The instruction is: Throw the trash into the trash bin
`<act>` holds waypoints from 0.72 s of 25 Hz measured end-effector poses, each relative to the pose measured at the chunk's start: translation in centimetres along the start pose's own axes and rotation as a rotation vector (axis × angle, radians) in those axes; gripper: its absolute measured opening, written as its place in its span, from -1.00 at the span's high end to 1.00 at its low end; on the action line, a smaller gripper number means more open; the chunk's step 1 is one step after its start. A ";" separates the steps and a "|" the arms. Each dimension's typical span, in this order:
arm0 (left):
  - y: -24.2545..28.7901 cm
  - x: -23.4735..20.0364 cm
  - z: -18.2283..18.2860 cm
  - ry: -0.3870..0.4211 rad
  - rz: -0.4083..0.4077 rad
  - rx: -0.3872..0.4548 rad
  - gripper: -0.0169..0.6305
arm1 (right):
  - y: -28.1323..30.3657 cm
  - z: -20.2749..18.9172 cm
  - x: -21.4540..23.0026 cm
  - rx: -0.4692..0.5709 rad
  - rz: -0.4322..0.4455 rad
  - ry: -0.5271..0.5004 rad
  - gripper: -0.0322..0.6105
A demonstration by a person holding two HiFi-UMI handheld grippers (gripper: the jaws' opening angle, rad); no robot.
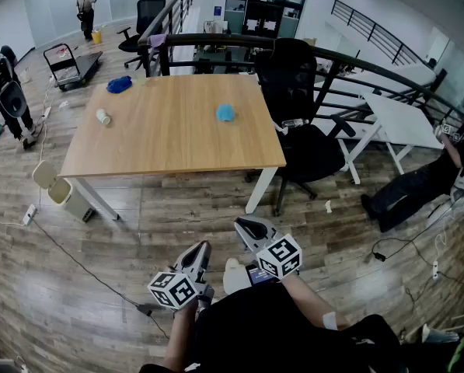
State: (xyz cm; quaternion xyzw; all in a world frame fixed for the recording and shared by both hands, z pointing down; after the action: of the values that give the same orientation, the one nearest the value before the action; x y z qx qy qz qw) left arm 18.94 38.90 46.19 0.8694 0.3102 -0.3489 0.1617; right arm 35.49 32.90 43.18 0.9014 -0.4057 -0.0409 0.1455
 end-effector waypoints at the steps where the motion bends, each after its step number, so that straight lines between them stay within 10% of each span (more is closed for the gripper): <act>1: 0.6 -0.5 0.7 0.005 -0.012 -0.006 0.92 | 0.8 0.4 0.5 0.008 0.000 -0.001 0.90; 18: 16.4 -14.0 15.4 0.086 0.071 -0.114 0.92 | 23.5 5.7 19.0 0.039 0.010 0.129 0.90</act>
State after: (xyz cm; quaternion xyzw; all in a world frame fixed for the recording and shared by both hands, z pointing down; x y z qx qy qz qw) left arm 13.93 12.81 46.31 0.8835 0.3052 -0.2870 0.2096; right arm 30.16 2.70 45.53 0.9029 -0.4006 0.0258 0.1539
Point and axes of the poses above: the fingertips, and each gripper's own axes: y forward along the fingers, x to its right, z out of its top, the point moved 6 cm from there along -y, backward along the fingers, and after that the axes turned 2 degrees about -x, right-handed, at the moved point
